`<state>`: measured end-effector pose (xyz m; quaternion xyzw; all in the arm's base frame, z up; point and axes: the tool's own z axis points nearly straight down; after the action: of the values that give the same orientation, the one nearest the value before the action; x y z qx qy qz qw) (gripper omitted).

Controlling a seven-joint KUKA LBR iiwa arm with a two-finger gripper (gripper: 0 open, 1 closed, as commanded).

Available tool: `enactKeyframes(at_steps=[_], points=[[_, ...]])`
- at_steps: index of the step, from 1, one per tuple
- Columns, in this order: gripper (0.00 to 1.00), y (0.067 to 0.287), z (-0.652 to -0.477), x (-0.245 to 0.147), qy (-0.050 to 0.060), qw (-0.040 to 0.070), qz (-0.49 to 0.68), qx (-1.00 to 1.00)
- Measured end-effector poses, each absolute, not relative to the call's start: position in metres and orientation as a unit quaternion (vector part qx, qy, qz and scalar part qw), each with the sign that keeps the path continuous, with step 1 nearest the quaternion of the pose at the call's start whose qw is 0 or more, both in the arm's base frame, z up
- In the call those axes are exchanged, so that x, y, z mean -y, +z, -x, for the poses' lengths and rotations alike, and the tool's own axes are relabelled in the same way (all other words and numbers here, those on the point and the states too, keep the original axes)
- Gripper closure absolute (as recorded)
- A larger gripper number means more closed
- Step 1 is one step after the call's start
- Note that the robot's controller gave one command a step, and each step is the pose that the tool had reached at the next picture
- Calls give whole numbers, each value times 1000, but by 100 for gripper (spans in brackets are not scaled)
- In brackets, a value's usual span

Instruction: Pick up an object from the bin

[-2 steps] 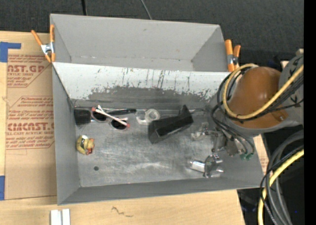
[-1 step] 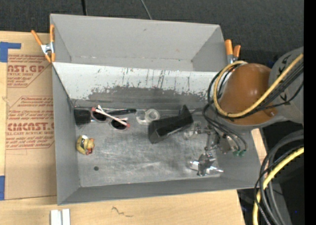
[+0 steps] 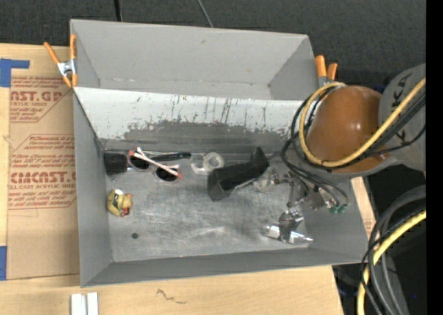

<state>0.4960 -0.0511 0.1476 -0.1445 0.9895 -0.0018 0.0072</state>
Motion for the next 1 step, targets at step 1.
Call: enactKeyframes(at_steps=[1], points=[[0,106,-487,88,1,1,263,-965]])
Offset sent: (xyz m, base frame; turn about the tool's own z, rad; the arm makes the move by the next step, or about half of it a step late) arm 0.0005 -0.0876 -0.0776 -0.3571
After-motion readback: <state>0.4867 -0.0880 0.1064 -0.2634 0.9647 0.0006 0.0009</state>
